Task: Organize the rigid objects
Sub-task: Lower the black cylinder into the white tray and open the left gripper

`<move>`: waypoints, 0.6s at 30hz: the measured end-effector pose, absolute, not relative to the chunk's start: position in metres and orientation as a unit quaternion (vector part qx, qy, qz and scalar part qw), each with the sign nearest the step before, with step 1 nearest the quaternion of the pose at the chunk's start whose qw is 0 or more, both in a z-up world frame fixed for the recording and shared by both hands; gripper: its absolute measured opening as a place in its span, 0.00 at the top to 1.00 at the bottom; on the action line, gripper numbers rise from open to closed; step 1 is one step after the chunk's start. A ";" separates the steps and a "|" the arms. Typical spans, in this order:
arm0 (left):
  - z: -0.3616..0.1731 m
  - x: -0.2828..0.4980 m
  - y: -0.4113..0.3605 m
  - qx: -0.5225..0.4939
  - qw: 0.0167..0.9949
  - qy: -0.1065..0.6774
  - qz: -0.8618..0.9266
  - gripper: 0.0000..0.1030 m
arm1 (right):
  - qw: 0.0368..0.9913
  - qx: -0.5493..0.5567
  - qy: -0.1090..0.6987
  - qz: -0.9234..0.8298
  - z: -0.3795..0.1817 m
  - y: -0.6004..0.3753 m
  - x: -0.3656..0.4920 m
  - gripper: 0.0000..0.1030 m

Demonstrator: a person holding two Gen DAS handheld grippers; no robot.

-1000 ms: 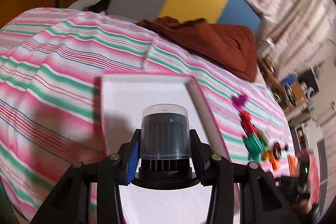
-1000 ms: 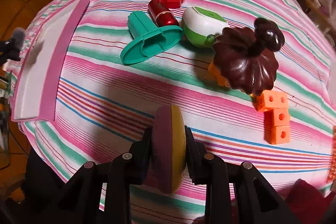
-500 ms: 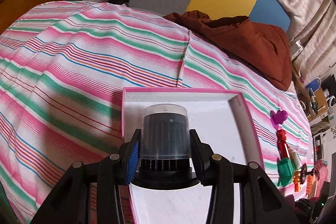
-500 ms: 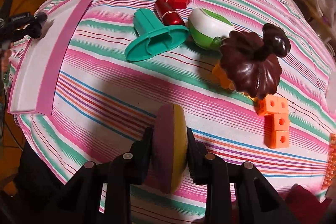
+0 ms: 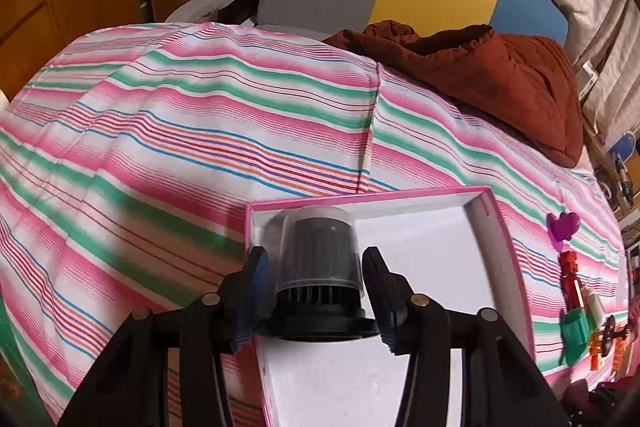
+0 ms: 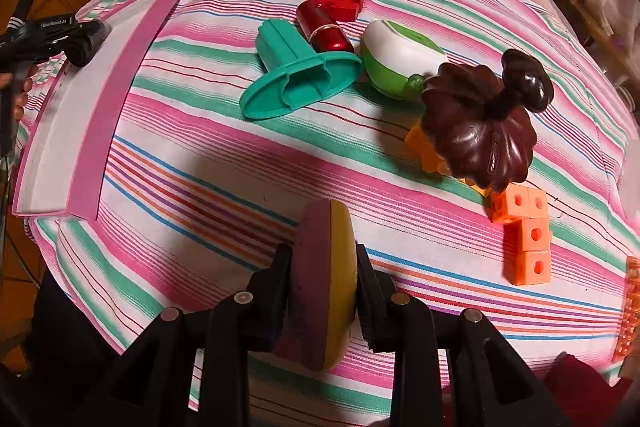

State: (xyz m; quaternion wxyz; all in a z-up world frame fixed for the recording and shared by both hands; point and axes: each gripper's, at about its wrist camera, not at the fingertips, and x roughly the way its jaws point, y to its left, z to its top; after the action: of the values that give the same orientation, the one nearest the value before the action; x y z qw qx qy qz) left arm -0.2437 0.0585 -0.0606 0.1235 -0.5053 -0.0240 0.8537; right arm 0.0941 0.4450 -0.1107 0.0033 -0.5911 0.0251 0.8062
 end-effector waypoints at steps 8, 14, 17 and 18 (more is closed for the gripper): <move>-0.018 -0.186 0.055 -0.423 0.097 0.006 0.901 0.51 | 0.005 -0.589 0.004 0.808 -0.112 0.452 0.109 0.70; -0.006 -0.127 0.052 -0.388 0.079 0.012 0.918 0.51 | 0.007 -0.589 0.027 0.808 -0.112 0.468 0.118 0.70; -0.002 -0.097 0.051 -0.370 0.069 0.019 0.926 0.51 | 0.008 -0.588 0.028 0.808 -0.112 0.474 0.124 0.70; -0.001 -0.090 0.053 -0.365 0.064 0.026 0.928 0.51 | 0.008 -0.588 0.026 0.809 -0.111 0.475 0.125 0.70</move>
State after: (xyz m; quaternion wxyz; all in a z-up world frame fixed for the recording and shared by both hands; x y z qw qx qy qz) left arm -0.0904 0.0527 -0.0013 0.0644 -0.3653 0.0258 0.9283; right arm 0.1254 0.4753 -0.1115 0.0084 -0.5877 0.0261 0.8086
